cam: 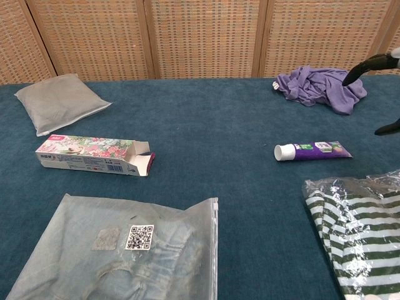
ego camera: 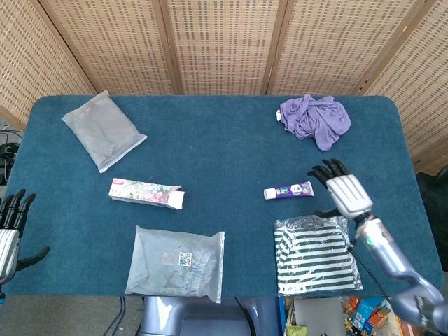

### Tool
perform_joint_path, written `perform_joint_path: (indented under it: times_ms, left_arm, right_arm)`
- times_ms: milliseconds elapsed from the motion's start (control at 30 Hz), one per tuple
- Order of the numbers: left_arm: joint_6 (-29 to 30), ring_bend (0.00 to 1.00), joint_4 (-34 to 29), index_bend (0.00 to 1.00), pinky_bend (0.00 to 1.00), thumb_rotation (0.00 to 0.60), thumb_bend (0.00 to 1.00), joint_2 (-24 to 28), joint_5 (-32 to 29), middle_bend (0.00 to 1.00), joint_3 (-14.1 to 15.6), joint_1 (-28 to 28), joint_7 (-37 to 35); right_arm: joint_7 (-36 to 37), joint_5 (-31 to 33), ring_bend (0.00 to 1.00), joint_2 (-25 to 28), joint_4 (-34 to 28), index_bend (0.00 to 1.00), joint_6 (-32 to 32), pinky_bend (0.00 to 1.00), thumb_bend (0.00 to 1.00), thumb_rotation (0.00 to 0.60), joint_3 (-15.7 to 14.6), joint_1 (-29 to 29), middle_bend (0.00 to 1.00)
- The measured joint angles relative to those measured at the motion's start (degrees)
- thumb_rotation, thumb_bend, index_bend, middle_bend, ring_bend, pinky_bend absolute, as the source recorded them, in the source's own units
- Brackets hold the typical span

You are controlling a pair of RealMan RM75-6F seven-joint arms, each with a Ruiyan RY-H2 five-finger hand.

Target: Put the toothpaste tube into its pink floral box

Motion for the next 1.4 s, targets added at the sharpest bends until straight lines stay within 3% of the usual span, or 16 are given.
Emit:
perform_joint_path:
  times_ms: [233, 800, 1400]
  left_arm:
    - [-1.6, 0.0, -0.4, 0.0, 0.0, 0.6, 0.15, 0.2, -4.6, 0.0, -1.6, -0.9, 0.2]
    - [-3.2, 0.0, -0.5, 0.0, 0.0, 0.6, 0.15, 0.3, -8.2, 0.0, -2.1, -2.1, 0.8]
    - [-3.6, 0.0, -0.2, 0.0, 0.0, 0.6, 0.15, 0.1, -10.8, 0.0, -2.8, -2.9, 1.1]
  right_arm:
    - [-1.5, 1.9, 0.12, -7.5, 7.2, 0.3, -3.8, 0.2, 0.3, 0.6, -0.1, 4.4, 0.28]
    - [-6.4, 6.7, 0.14, -18.0, 19.3, 0.3, -8.8, 0.21, 0.32, 0.6, -1.5, 10.0, 0.29]
    - [-4.7, 8.4, 0.17, -23.2, 29.1, 0.34, -12.6, 0.23, 0.36, 0.6, -2.9, 12.4, 0.33]
